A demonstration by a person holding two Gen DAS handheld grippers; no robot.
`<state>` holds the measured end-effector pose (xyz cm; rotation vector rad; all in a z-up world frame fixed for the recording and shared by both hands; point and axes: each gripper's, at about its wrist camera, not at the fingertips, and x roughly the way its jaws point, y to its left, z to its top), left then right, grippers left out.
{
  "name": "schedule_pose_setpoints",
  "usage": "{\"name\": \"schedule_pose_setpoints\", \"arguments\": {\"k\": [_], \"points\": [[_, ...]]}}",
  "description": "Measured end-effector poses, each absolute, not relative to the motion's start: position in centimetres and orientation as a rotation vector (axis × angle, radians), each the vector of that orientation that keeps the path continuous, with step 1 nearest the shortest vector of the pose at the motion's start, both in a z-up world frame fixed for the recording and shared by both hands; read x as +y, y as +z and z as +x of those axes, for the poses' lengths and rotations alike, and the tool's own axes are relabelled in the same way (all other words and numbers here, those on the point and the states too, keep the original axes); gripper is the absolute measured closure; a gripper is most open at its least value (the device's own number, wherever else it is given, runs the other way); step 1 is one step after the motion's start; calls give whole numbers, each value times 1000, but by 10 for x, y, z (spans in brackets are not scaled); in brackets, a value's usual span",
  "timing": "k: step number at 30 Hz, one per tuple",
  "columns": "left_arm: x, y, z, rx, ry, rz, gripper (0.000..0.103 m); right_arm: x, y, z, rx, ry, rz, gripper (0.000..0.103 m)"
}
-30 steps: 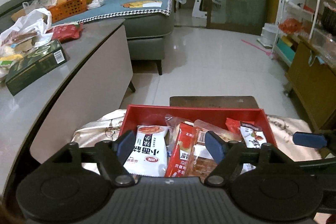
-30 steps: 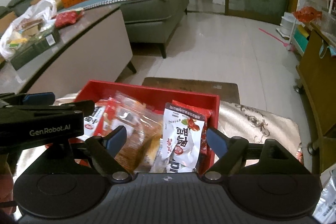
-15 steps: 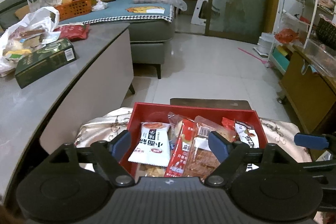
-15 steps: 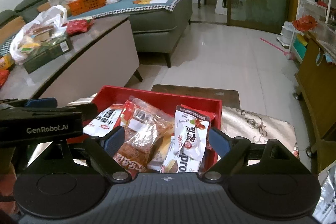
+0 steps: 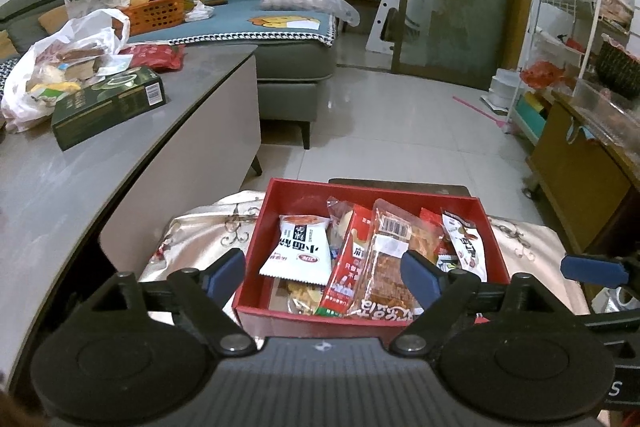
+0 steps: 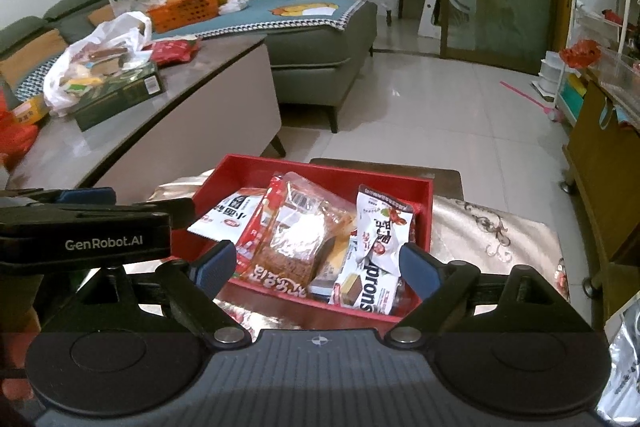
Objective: Organize snacks
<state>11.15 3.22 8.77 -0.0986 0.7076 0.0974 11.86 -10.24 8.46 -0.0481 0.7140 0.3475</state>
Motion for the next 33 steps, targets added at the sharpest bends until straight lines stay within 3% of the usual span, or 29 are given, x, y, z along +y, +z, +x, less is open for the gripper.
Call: {"name": "schedule_pose_setpoints", "arguments": {"k": [33], "points": [[19, 70, 7, 729, 104, -36, 19, -104, 67, 28, 791, 382, -122, 4]]}}
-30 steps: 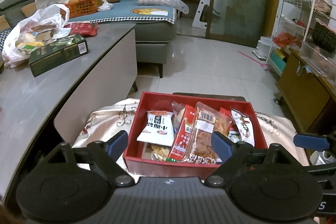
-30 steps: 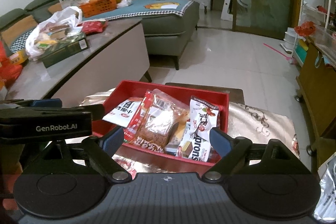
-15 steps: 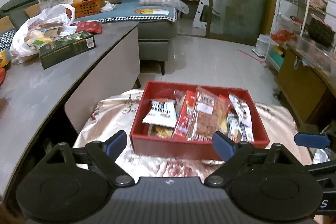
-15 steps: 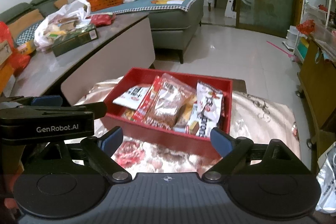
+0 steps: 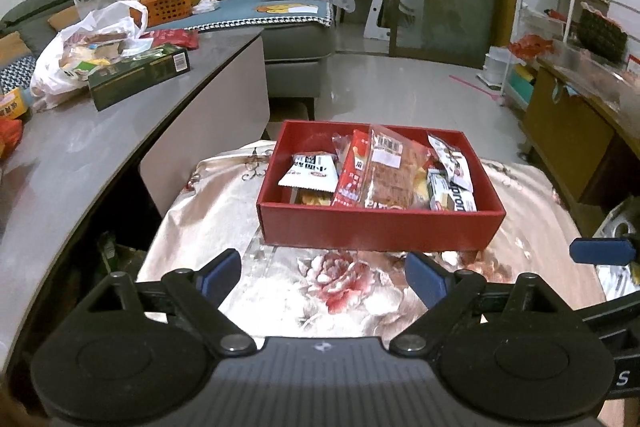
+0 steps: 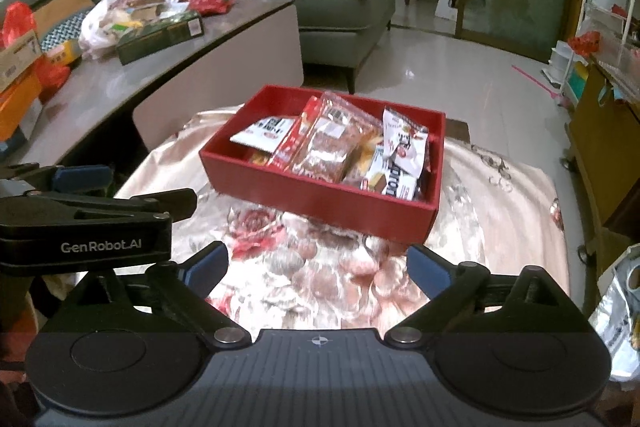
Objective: Organize snacks
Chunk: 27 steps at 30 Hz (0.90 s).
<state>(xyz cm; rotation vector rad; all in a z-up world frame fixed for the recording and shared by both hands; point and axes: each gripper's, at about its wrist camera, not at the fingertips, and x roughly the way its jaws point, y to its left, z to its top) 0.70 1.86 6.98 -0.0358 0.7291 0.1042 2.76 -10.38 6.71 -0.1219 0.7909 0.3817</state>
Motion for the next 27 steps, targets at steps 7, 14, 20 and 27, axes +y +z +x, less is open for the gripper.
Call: {"name": "schedule_pose_setpoints", "arguments": {"k": [7, 14, 20, 27], "points": [[13, 67, -6, 730, 112, 25, 19, -116, 62, 20, 812, 350, -109, 3], [-1, 59, -13, 752, 77, 92, 19, -129, 63, 18, 806, 323, -69, 2], [-5, 58, -12, 754, 63, 101, 19, -132, 64, 20, 804, 319, -59, 1], [-10, 56, -11, 763, 86, 136, 12, -132, 64, 21, 799, 317, -57, 1]]}}
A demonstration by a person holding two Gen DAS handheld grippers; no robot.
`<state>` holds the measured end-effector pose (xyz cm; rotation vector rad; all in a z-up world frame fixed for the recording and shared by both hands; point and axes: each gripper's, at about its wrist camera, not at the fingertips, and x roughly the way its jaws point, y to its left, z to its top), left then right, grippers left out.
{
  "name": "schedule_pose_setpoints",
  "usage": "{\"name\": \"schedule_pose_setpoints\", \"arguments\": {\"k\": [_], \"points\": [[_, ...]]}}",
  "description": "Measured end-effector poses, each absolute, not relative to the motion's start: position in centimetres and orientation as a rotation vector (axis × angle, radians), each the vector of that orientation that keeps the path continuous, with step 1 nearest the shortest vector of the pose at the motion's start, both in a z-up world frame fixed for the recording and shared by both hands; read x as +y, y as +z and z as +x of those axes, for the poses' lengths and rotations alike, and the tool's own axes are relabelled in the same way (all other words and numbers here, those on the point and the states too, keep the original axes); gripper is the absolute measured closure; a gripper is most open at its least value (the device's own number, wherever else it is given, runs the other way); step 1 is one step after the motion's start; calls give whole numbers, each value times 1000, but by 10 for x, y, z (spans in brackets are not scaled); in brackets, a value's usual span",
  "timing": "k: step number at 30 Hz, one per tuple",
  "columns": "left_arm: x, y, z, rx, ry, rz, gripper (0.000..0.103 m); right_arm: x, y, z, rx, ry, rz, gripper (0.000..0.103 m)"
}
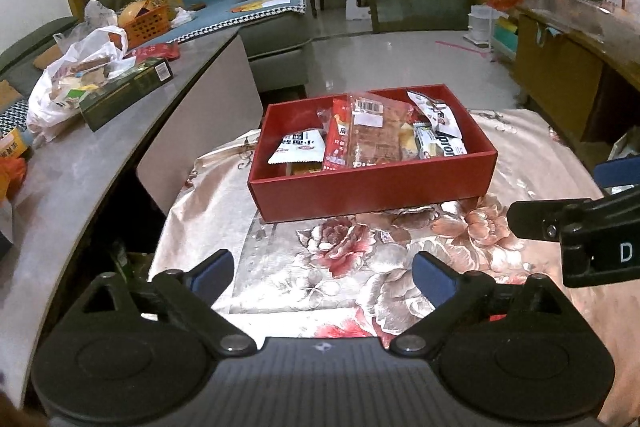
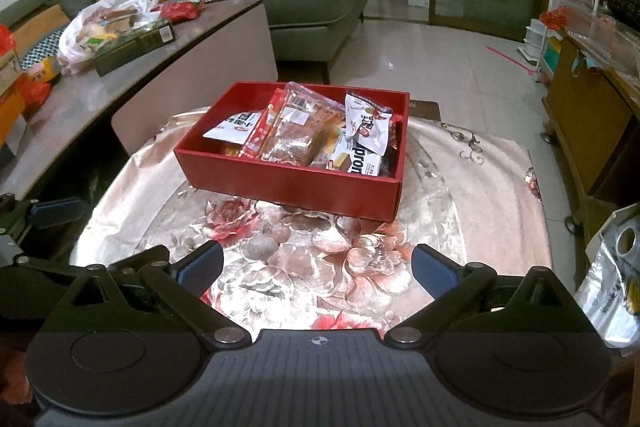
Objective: Organize snacks
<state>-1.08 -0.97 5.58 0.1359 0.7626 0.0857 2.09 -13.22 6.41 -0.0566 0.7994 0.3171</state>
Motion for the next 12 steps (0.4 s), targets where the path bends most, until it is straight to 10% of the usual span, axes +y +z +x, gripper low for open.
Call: {"name": "schedule_pose_setpoints", "arguments": {"k": [12], "points": [[-6, 58, -10, 739, 90, 111, 11, -133, 64, 22, 803, 314, -54, 0]]}}
